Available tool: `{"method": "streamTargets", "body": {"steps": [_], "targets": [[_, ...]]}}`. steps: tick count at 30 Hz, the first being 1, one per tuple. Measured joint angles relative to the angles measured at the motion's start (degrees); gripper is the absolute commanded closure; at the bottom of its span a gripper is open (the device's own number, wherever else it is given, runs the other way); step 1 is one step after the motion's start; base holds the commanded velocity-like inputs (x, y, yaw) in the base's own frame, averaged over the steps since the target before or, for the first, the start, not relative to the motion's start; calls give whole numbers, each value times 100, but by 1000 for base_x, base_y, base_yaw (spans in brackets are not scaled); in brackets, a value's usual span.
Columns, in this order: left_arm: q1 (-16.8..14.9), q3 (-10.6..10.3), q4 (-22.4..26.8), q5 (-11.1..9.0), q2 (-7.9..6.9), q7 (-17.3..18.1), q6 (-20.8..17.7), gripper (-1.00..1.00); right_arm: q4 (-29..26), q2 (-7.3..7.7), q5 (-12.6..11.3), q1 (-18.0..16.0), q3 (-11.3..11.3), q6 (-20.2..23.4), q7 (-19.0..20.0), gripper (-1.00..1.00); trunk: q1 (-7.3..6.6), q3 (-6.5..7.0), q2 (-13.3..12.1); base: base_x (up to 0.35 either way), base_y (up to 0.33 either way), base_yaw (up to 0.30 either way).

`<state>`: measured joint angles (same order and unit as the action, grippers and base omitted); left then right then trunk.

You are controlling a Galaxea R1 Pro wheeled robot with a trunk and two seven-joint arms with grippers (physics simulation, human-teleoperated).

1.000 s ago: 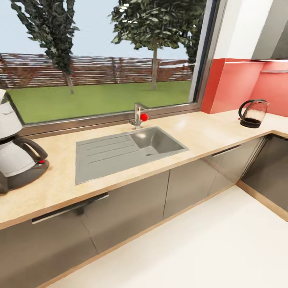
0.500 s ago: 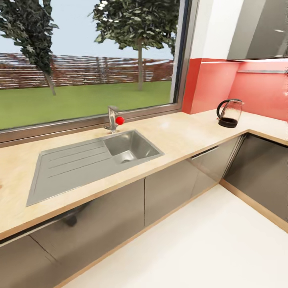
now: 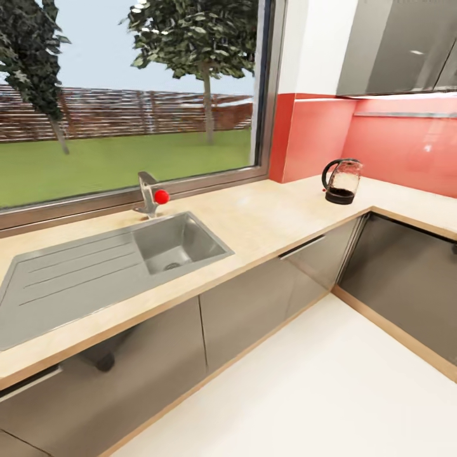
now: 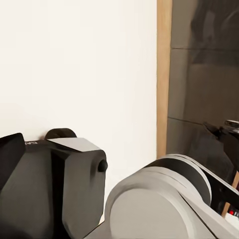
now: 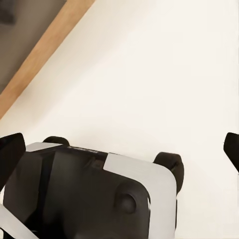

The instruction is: Set up a coffee station on the kitchen countertop: keep the coffee maker on the countertop, move the bottle of coffee from the kitchen shelf to the counter next to the coffee maker, place a paper coffee filter on top of the coffee maker, put the saucer next to the coffee maker with the coffee cup on the saucer, and place the electric kettle next to the coffee maker.

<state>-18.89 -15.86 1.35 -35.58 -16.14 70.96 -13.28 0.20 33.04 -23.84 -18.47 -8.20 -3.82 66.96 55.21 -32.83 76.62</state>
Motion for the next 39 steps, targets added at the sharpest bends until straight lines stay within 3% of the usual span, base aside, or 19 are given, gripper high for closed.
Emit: {"method": "streamTargets", "body": {"steps": [39], "targets": [[0, 0, 0, 3, 0, -4, 0, -100, 0, 0, 0, 2, 0, 0, 0, -100, 0, 156, 0, 1, -1, -265]]}}
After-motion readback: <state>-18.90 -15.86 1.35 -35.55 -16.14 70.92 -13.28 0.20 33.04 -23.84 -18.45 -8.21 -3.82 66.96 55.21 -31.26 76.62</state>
